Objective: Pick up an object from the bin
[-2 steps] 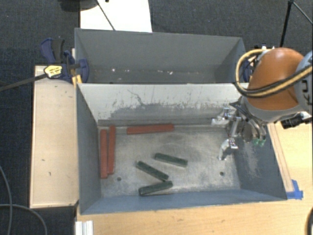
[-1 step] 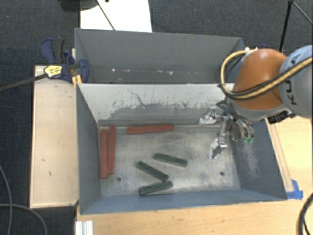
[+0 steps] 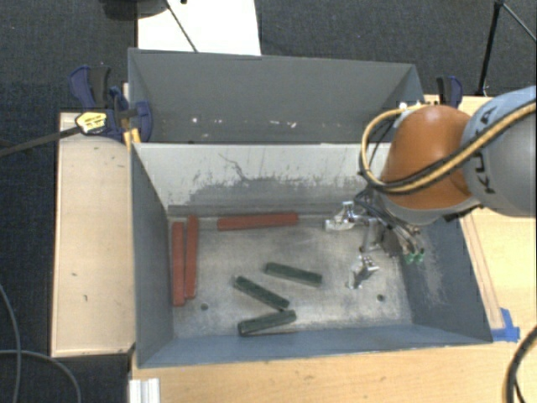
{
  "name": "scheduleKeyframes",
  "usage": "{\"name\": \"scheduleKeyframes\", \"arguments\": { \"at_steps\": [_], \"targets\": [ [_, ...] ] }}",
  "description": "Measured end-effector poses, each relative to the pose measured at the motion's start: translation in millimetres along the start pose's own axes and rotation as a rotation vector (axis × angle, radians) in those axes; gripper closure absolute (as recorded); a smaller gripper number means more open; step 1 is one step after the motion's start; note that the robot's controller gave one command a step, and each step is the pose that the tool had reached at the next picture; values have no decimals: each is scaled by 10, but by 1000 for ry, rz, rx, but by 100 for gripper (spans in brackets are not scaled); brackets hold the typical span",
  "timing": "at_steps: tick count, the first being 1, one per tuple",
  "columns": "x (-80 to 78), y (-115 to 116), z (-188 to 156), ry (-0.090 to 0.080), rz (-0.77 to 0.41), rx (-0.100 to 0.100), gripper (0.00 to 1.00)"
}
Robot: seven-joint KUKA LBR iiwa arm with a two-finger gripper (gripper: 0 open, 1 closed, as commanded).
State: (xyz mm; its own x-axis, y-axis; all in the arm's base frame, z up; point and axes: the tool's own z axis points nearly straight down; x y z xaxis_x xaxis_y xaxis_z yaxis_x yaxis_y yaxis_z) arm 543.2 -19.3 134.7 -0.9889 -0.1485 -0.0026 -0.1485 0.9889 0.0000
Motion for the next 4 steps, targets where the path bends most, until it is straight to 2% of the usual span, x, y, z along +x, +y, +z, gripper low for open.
{"name": "scheduleKeyframes", "arguments": {
  "at_steps": [1,2,3,4],
  "targets": [
    [-370,478,561,-17,238,2,100],
    [-326,507,617,-3,233,0,0],
    [-328,508,616,-4,232,0,0],
    [-41,681,574,-4,79,2,0]
  ]
}}
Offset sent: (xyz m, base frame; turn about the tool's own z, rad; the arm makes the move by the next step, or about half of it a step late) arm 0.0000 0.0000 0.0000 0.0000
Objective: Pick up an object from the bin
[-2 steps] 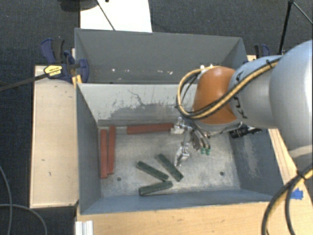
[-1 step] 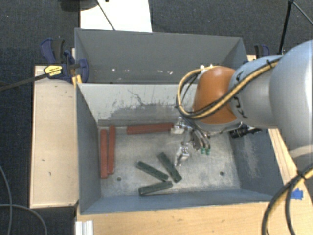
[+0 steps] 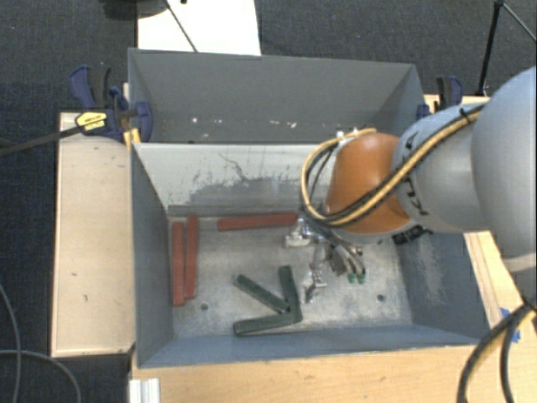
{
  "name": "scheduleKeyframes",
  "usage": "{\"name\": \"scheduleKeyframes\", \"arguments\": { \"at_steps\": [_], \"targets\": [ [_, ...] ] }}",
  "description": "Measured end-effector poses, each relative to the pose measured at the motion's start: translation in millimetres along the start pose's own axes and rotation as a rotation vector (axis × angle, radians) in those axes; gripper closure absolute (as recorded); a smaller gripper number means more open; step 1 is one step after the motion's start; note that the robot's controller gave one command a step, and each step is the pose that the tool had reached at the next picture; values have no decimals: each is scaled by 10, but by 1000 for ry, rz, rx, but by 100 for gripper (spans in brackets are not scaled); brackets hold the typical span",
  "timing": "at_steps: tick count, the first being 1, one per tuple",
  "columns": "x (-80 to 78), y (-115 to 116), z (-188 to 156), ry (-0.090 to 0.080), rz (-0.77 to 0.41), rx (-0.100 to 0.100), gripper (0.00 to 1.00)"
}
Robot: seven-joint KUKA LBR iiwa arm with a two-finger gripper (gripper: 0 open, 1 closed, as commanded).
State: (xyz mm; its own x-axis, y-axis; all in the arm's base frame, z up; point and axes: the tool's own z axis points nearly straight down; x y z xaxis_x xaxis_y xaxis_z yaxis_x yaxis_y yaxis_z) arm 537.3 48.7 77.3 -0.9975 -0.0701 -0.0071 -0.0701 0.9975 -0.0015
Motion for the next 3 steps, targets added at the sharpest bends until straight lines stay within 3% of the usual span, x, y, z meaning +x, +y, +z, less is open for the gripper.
{"name": "scheduleKeyframes", "arguments": {
  "at_steps": [1,2,3],
  "targets": [
    [290,170,-23,7,-195,-3,0],
    [-280,752,26,-8,-5,-4,100],
    [-280,752,26,-8,-6,-4,100]
  ]
}}
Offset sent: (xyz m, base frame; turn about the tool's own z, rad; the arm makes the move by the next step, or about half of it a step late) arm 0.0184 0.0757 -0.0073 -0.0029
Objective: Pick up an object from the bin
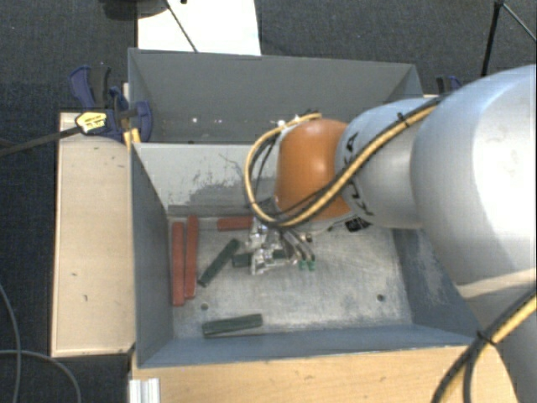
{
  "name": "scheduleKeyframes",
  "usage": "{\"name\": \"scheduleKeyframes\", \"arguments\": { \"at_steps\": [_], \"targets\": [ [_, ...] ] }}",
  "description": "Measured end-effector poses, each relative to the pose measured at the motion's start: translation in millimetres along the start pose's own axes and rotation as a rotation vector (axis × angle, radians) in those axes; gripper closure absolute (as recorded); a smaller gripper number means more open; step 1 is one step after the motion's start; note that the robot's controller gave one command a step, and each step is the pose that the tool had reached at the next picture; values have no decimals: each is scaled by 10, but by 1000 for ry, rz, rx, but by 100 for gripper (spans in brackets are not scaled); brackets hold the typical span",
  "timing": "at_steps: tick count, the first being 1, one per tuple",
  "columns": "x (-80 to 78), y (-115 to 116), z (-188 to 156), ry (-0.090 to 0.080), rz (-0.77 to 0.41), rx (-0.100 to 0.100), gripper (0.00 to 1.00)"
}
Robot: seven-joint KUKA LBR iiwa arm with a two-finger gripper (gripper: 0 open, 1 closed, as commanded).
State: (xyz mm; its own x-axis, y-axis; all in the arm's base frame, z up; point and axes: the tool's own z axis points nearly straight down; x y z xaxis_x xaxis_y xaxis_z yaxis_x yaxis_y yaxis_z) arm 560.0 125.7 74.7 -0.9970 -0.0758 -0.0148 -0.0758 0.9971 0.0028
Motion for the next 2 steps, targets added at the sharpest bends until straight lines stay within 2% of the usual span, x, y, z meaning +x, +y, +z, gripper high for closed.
{"name": "scheduleKeyframes", "arguments": {
  "at_steps": [1,2],
  "targets": [
    [-78,-234,-1131,13,47,3,100],
    [-78,-234,-1131,13,46,3,100]
  ]
}}
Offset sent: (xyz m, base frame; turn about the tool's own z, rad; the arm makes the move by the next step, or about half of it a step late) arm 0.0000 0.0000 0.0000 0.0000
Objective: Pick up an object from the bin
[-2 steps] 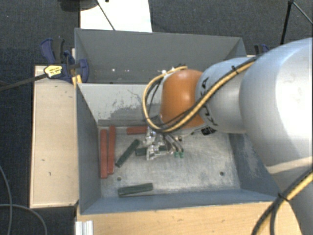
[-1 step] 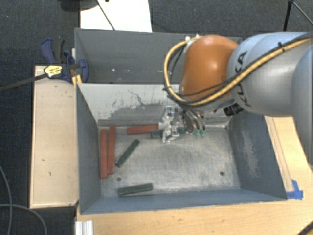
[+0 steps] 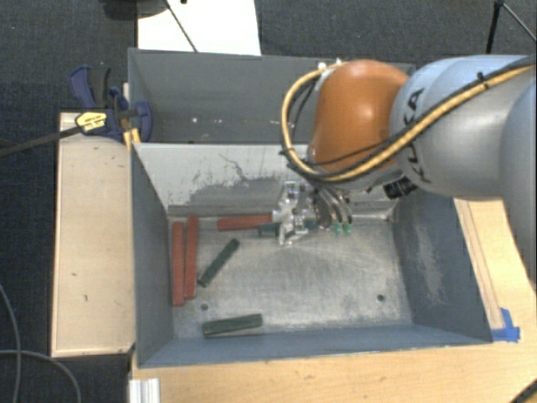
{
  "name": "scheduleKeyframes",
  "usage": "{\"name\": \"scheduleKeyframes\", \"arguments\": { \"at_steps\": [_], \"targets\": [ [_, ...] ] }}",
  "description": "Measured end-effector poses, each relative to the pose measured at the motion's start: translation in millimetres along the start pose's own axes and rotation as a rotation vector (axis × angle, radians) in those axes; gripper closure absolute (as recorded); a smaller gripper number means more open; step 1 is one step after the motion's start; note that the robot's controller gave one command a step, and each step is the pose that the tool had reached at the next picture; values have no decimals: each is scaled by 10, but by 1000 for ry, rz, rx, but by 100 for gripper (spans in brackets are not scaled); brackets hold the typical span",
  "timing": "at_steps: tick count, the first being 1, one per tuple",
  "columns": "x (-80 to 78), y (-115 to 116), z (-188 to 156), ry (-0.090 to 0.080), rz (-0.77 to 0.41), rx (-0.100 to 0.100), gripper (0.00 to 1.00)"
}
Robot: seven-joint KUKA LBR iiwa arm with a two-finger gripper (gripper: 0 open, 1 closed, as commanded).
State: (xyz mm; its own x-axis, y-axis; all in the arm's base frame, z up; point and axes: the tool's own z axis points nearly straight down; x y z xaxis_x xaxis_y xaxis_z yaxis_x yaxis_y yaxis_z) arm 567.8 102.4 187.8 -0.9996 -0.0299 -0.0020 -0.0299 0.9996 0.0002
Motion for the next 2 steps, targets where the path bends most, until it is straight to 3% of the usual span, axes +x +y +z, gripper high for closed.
{"name": "scheduleKeyframes", "arguments": {
  "at_steps": [1,2],
  "targets": [
    [11,-143,279,-7,71,-3,100],
    [-44,-398,-1498,0,124,0,100]
  ]
}}
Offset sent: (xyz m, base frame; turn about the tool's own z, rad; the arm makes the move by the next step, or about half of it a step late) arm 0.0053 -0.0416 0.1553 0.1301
